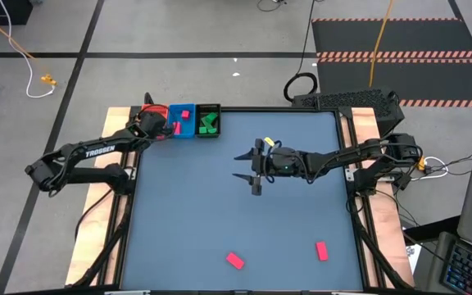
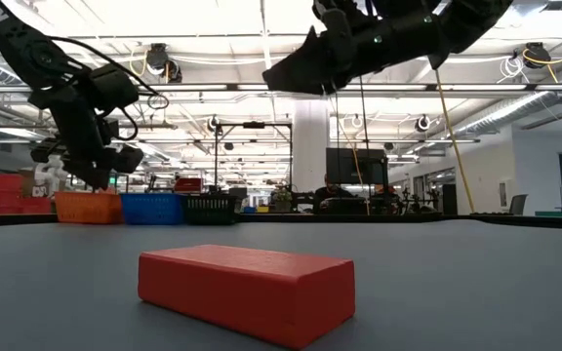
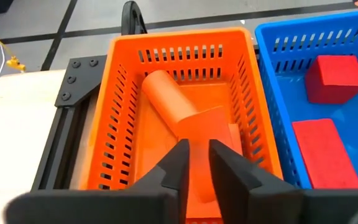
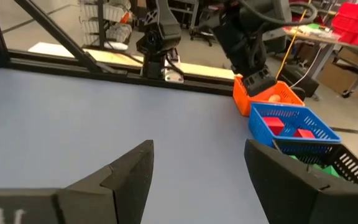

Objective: Sort & place blocks by color
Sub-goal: Put the orange block into the orange bin

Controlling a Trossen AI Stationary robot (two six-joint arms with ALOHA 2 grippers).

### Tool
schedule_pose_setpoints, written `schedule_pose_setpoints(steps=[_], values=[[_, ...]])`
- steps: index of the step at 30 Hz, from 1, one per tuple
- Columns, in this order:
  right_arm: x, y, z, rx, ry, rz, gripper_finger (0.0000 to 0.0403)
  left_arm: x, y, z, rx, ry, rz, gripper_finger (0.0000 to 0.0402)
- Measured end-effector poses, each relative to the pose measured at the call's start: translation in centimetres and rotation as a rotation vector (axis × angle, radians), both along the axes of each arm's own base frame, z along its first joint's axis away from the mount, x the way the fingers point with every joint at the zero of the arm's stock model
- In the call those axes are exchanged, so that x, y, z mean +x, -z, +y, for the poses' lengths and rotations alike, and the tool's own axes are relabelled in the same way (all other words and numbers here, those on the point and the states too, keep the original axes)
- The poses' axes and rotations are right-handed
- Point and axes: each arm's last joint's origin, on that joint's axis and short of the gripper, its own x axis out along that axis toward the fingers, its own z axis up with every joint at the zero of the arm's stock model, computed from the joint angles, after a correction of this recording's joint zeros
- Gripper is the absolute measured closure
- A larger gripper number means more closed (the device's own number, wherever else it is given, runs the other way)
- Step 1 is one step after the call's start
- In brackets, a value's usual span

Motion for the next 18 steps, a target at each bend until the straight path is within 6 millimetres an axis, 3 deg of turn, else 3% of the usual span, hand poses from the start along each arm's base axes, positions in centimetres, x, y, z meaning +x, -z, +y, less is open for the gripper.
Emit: schedule_pose_setpoints(steps=[7,12,18], values=[[0.04,-0.16,0.0,-0.005,-0.001,-0.017,0.0156,0.0,-0.02,0.02,0.006,-0.005,0.001,0.0396],[0.04,-0.16,0.0,-0.007,-0.002,-0.017,0.0156,-0.16,-0.24,0.18,0.066,-0.06,0.052,0.0393],[0.04,-0.17,0.0,-0.007,-0.002,-0.017,0.0156,0.11,-0.48,0.41,0.089,-0.082,-0.043,0.0398]])
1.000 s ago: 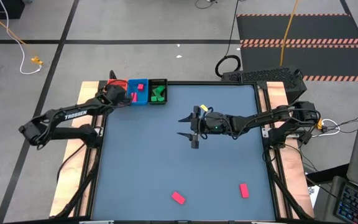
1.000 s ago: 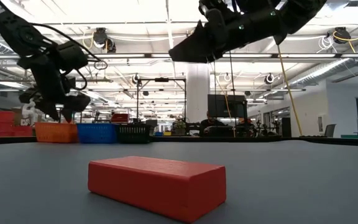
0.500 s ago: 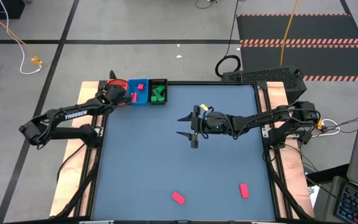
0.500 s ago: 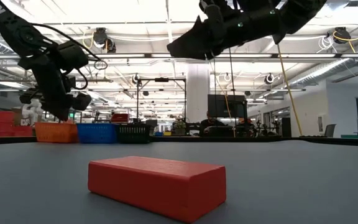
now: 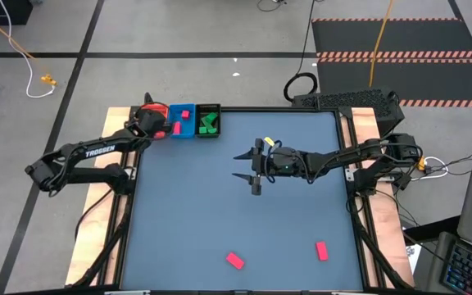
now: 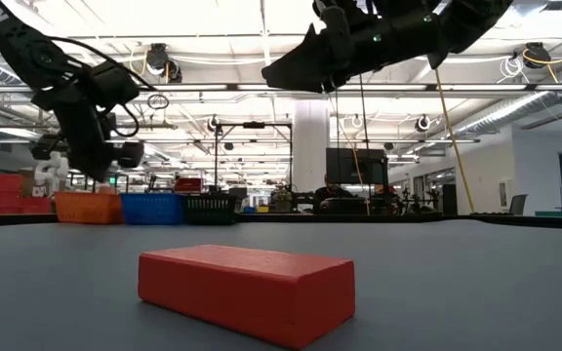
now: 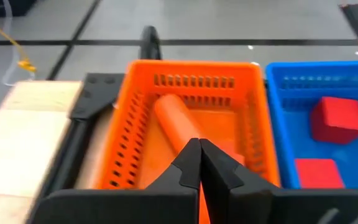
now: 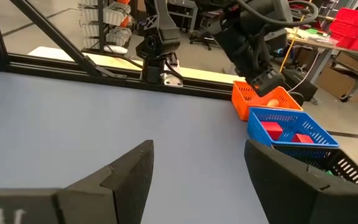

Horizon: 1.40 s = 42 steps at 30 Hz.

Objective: Sort & place blocks by color
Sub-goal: Put the orange block into the orange bin, then put the red block into the blue bin

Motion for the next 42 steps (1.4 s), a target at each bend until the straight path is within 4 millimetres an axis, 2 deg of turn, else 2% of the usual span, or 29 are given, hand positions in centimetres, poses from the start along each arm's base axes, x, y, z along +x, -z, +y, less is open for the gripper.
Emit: schedule_pose_setpoints(steps=[5,10,17,20,26,31,39,42], values=[[0.0,-0.1,0.0,0.0,0.0,-0.007,0.0156,0.4,0.2,-0.5,-0.034,0.048,0.001,0.0398],[0.0,-0.1,0.0,0.0,0.0,-0.014,0.0156,0.3,1.0,-0.6,-0.085,0.022,0.029,0.0399],[0.1,-0.6,0.0,-0.001,-0.001,-0.063,0.0156,1.2,3.3,0.4,-0.134,0.006,0.068,0.04],[0.1,-0.6,0.0,-0.007,-0.002,-0.066,0.0156,1.1,3.5,0.8,-0.116,-0.031,0.064,0.04],[0.1,-0.7,0.0,-0.051,-0.009,-0.069,0.0156,1.3,3.0,0.9,-0.098,-0.05,0.026,0.0396],[0.1,-0.7,0.0,-0.066,-0.012,-0.067,0.0156,1.8,2.2,0.2,-0.085,0.027,0.036,0.0392],[0.1,-0.7,0.0,-0.07,-0.014,-0.065,0.0156,1.8,-1.0,-1.6,0.011,0.135,-0.044,0.0394],[0.1,-0.7,0.3,-0.067,-0.02,-0.066,0.0156,1.8,-2.1,-2.7,0.017,0.236,-0.095,0.0393]])
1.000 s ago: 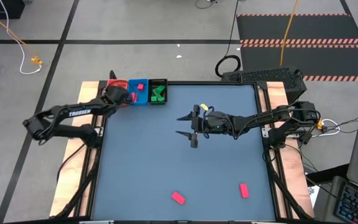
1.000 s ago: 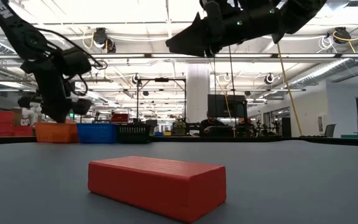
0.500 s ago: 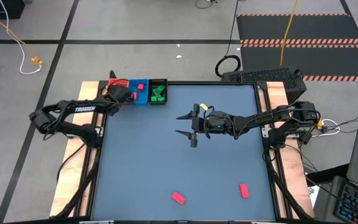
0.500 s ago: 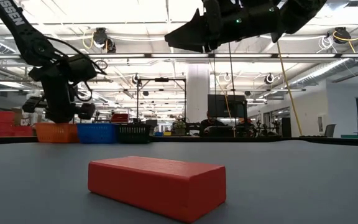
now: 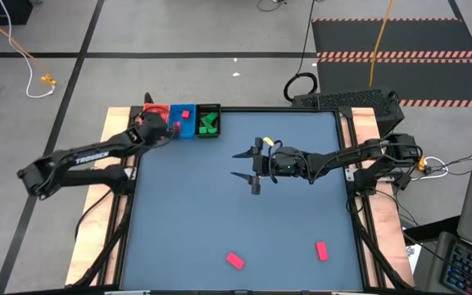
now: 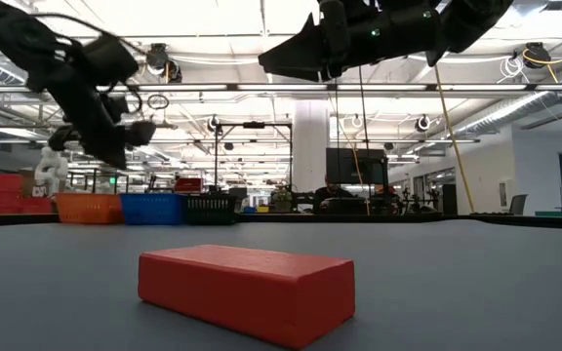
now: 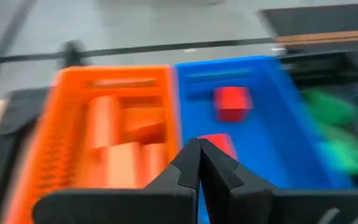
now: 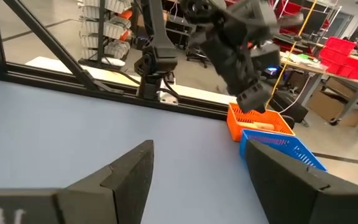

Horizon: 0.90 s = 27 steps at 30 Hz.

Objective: Sort & place blocks by color
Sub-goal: Put the red block into the blue bin

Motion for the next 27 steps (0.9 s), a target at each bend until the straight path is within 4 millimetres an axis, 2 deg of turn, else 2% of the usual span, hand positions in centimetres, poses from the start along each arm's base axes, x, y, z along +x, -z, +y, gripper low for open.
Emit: schedule_pose_setpoints(steps=[5,11,15,20,27], values=[[0.0,0.3,0.5,0.06,-0.031,0.029,0.0156,0.6,-1.7,-2.3,-0.003,0.23,-0.132,0.0392],[-0.2,0.9,1.2,0.223,-0.28,0.101,0.0156,2.5,-2.8,-6.5,-0.035,0.592,-0.246,0.0392],[-0.3,0.8,1.7,0.244,-0.375,0.107,0.0156,4.3,-3.4,-9.9,0.077,0.864,-0.365,0.0392],[-0.4,1.1,2.8,0.288,-0.362,0.142,0.0156,5.2,-4.1,-13.4,0.294,1.127,-0.468,0.0392],[-1.6,3.6,5.2,0.28,-0.185,0.402,0.0156,5.9,-4.1,-15.2,0.376,1.236,-0.469,0.0386]])
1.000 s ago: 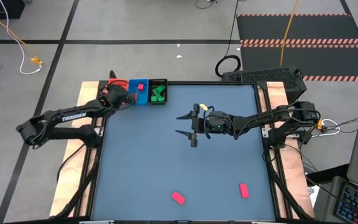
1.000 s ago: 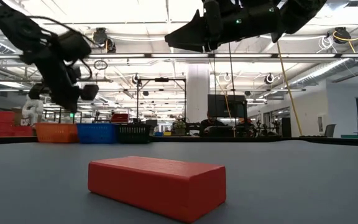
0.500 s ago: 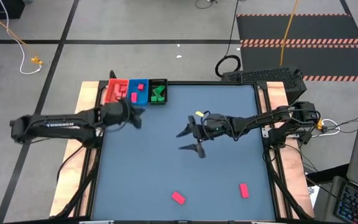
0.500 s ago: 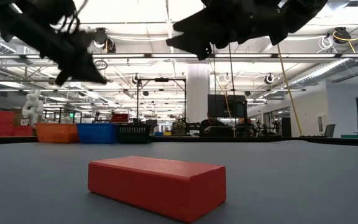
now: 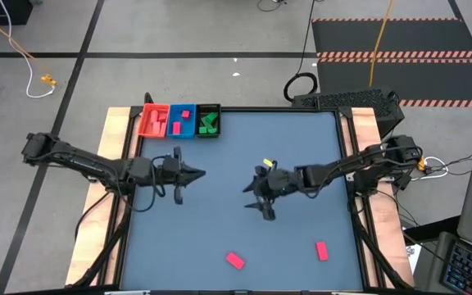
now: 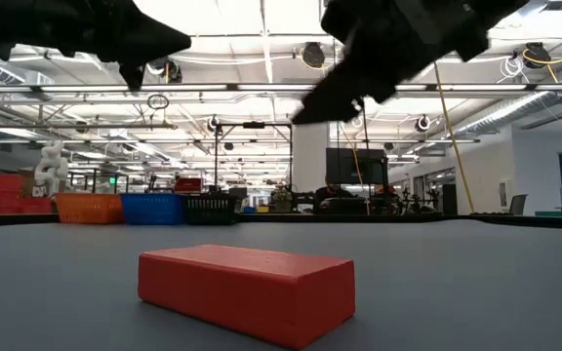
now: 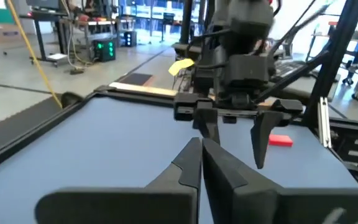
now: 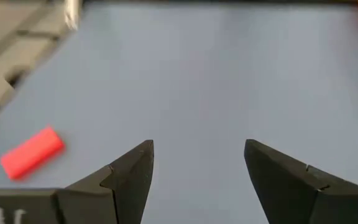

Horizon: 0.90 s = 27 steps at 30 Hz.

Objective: Sort & place blocks by color
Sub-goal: Put the red block into the blue bin

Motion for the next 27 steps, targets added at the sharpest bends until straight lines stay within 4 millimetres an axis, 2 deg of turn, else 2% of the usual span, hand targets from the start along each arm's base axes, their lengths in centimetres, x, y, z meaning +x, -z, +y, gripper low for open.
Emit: schedule_pose_setpoints(steps=[4,10,13,16,19,22,27], values=[[-1.1,0.9,2.2,-0.05,0.045,0.162,0.0156,0.9,1.0,-0.6,0.008,0.019,0.033,0.0341],[-3.0,-1.0,5.6,-0.116,0.136,0.465,0.0156,2.5,2.5,-0.7,0.03,0.005,0.058,0.0221],[-4.4,-2.2,6.7,-0.028,0.28,0.615,0.0156,3.2,2.3,-0.3,0.04,-0.024,0.049,0.0168],[-6.1,-2.2,7.5,0.155,0.497,0.794,0.0156,3.8,1.6,0.2,0.037,-0.049,0.024,0.0128],[-8.1,-1.4,8.5,0.303,0.699,0.975,0.0156,4.2,0.8,0.4,0.037,-0.064,0.001,0.0098],[-10.1,-0.2,9.5,0.354,0.819,1.1,0.0156,4.4,0.2,0.6,0.048,-0.072,-0.014,0.008],[-12.0,1.3,10.9,0.443,0.973,1.203,0.0156,4.8,-0.7,0.6,0.081,-0.072,-0.032,0.0076]])
